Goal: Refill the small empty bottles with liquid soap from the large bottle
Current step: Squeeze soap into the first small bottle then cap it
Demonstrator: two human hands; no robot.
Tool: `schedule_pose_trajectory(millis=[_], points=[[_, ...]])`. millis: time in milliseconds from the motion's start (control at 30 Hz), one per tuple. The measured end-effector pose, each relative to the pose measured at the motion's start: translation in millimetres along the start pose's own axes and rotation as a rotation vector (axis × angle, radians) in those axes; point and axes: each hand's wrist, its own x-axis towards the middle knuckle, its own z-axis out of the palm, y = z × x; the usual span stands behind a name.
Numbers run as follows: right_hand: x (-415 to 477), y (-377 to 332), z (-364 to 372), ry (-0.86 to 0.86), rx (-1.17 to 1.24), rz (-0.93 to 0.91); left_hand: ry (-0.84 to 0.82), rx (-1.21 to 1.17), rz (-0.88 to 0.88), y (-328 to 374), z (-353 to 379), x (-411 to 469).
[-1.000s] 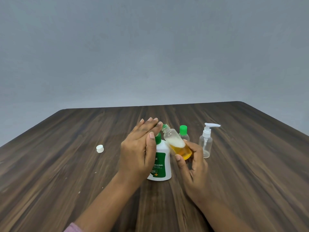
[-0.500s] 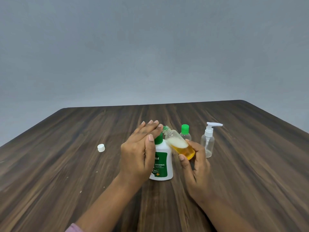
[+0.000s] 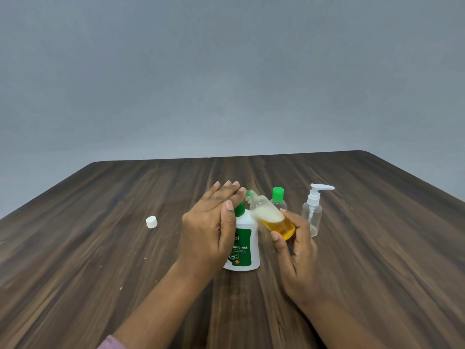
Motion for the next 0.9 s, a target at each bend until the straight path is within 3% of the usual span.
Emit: schedule_pose_trajectory(millis=[900], points=[[0.9, -3.6, -0.2, -0.008, 0.022, 0.022, 0.043, 0.019, 0.004, 5.1, 1.9, 3.4]])
